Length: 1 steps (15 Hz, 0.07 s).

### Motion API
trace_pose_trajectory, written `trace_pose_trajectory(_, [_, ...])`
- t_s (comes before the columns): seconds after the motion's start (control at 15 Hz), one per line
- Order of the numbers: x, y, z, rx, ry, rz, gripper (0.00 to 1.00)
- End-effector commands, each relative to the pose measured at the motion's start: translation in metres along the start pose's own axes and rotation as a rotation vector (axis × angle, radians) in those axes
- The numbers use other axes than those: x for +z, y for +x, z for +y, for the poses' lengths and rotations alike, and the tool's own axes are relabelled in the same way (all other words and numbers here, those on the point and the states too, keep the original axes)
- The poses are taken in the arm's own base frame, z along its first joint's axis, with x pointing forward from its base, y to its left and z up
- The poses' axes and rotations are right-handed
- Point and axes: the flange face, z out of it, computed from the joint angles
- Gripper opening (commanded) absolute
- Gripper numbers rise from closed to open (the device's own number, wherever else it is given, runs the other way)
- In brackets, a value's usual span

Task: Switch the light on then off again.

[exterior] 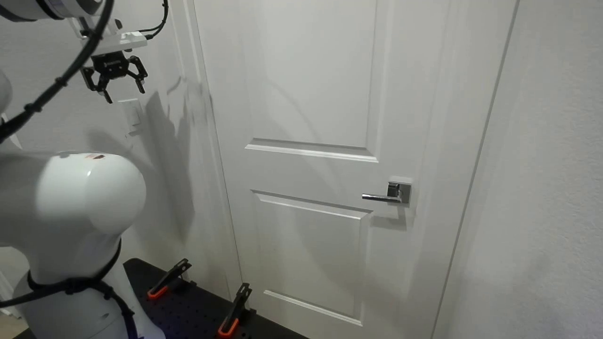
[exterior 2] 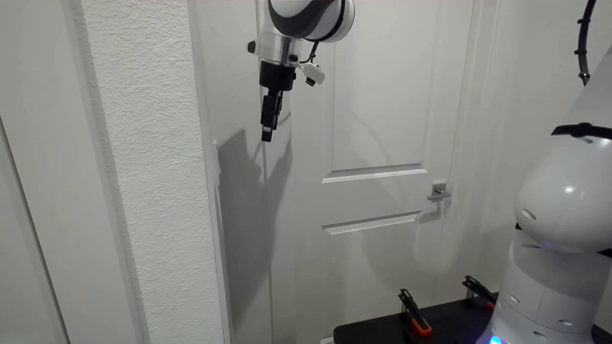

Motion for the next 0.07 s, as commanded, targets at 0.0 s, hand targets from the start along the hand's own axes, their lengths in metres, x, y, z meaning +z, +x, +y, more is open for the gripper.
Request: trace_pose_trajectory(0.0, [-0.0011,0.0014,-0.0004,-0.001,0.004,0.002,1.0])
